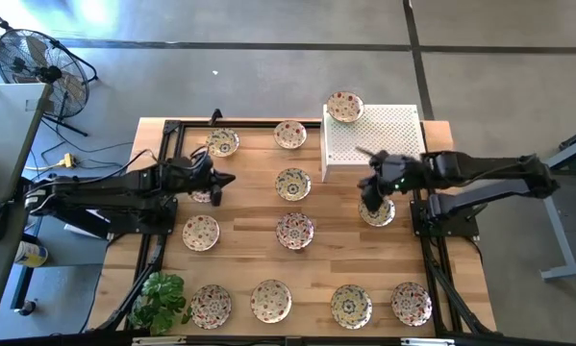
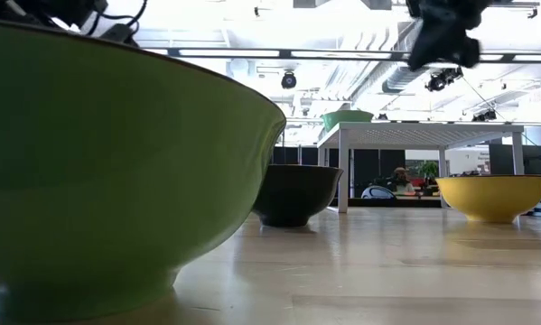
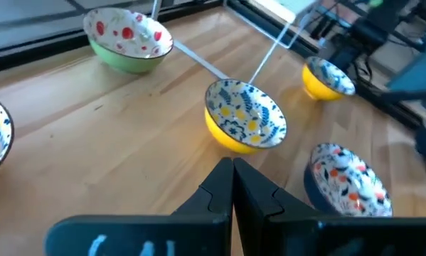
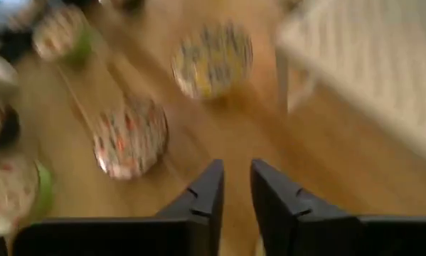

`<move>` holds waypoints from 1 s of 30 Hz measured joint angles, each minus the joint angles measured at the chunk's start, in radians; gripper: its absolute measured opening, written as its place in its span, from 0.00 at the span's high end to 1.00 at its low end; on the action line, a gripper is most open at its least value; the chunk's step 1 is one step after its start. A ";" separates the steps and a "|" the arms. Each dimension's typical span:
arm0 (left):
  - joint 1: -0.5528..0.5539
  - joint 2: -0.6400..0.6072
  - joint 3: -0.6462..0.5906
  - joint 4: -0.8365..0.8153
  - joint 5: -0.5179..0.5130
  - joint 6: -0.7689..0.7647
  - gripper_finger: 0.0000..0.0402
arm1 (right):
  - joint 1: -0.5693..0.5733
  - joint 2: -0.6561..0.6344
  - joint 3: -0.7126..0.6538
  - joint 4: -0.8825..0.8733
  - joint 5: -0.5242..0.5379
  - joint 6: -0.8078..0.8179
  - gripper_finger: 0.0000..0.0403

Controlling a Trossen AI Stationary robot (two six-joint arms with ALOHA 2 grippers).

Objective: Pick & Place Mini bowls
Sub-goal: Put the yellow patterned bowl on the shelf

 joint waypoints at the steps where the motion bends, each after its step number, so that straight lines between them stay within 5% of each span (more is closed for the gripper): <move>1: 0.000 0.019 0.009 0.003 -0.009 -0.017 1.00 | 0.012 0.005 -0.005 -0.031 -0.006 0.030 0.80; 10: 0.000 0.145 0.047 0.001 -0.014 -0.093 1.00 | 0.085 0.016 -0.119 -0.119 -0.089 0.484 0.57; 19: 0.000 0.187 0.049 0.009 -0.016 -0.093 1.00 | 0.197 0.016 -0.279 -0.094 -0.048 1.042 0.54; 30: -0.001 0.186 0.049 0.001 0.038 -0.051 1.00 | 0.222 0.091 -0.311 -0.225 -0.112 1.262 0.54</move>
